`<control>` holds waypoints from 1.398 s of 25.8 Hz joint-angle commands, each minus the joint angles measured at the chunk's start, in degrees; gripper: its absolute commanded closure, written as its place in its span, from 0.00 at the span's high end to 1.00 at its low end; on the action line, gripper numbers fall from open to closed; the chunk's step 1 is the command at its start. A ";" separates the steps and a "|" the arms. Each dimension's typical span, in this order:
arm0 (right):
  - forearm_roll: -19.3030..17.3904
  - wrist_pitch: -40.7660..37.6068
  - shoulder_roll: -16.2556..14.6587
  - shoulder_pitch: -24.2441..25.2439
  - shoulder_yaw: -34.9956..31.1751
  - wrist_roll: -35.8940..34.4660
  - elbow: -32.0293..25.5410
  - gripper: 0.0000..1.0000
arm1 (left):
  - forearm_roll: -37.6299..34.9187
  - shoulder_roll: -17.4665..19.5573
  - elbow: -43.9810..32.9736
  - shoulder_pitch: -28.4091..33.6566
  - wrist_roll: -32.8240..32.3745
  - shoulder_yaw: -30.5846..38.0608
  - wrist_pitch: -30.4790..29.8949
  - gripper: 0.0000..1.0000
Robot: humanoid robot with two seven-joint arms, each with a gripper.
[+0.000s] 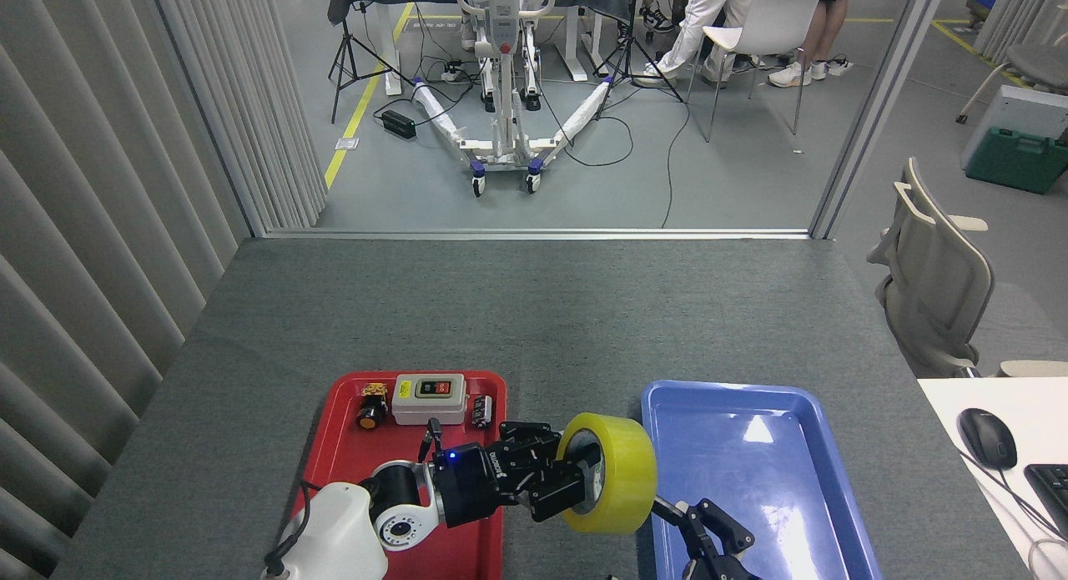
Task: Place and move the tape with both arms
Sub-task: 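Take the tape with the right gripper and release it from the left, then lower the tape into the blue tray with the right gripper and release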
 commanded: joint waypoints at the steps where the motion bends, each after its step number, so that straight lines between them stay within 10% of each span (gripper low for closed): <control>1: -0.72 0.79 -0.06 -1.01 -0.33 0.17 1.68 1.00 | 0.00 0.44 -2.66 2.04 0.03 -0.01 -0.01 0.00; 8: -2.39 0.35 0.12 -1.01 0.28 0.52 1.94 0.98 | -0.35 0.88 -5.47 3.89 -0.32 -0.62 -0.01 0.00; 21: 0.07 -0.53 0.03 2.07 2.48 0.79 -1.84 0.12 | -0.35 0.97 -5.56 4.24 -0.50 -1.68 -0.01 0.02; 24: -0.10 -0.53 -0.41 2.51 1.69 0.79 -1.93 0.01 | 1.23 0.79 -5.03 4.24 0.64 -0.36 -0.01 1.00; 33: -0.37 0.08 1.08 10.33 -20.90 8.26 -1.58 0.00 | 7.65 3.78 -4.24 5.03 0.91 12.74 0.78 1.00; 36: -0.80 20.55 0.38 7.96 -20.90 21.88 0.79 0.00 | 6.68 5.54 -4.50 8.90 2.31 19.06 14.92 1.00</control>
